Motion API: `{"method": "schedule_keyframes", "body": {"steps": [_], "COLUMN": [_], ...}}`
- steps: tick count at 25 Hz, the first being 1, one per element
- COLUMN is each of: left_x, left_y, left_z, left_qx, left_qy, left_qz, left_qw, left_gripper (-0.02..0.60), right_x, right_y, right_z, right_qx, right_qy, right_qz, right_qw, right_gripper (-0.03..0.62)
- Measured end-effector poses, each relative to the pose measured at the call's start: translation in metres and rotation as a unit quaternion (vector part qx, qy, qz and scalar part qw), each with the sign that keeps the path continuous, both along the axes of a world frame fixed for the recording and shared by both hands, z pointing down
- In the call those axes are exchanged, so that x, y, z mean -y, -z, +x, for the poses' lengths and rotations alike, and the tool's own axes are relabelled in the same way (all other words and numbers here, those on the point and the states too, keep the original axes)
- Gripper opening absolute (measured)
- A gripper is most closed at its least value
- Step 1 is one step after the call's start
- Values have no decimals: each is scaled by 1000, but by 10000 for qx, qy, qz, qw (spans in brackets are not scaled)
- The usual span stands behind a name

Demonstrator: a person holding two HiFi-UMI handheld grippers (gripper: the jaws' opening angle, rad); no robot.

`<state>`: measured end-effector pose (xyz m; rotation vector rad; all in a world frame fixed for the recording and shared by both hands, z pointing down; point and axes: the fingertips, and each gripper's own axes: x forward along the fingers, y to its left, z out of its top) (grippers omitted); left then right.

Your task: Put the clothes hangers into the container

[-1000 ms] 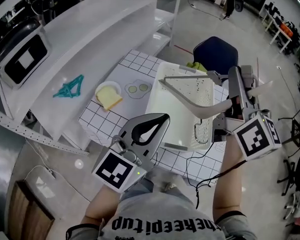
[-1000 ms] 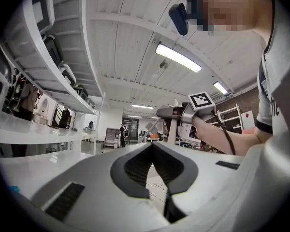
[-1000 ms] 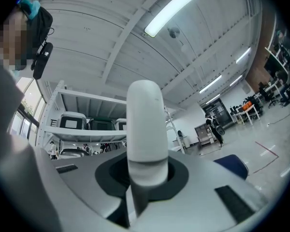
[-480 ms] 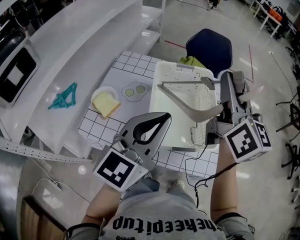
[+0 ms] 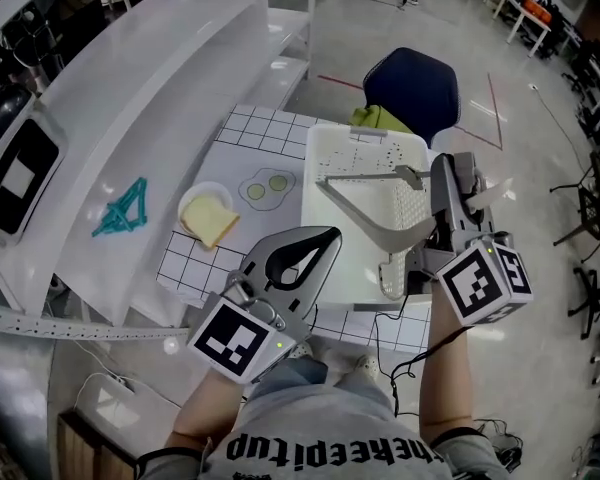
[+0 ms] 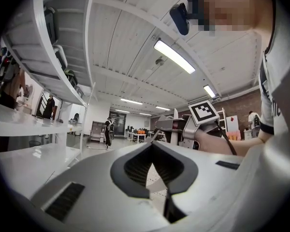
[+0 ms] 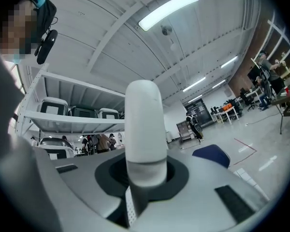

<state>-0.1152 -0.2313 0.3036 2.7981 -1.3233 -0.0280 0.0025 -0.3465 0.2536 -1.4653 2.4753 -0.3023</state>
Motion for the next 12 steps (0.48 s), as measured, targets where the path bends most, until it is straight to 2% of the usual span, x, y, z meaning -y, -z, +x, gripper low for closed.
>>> {"method": "schedule_keyframes", "body": {"steps": [12], "left_x": [18], "left_y": [-12], "left_z": [-7], "left_qx": [-51], "left_qy": [-44], "left_qz": [-181], "left_qw": [9998], "left_gripper": [20], "right_x": [17], "right_y": [-45], "right_z": [-10], "right_qx": [-43], "right_qy": [-195], "right_qz": [-443], "right_qw": [9988], "right_gripper": [58]}}
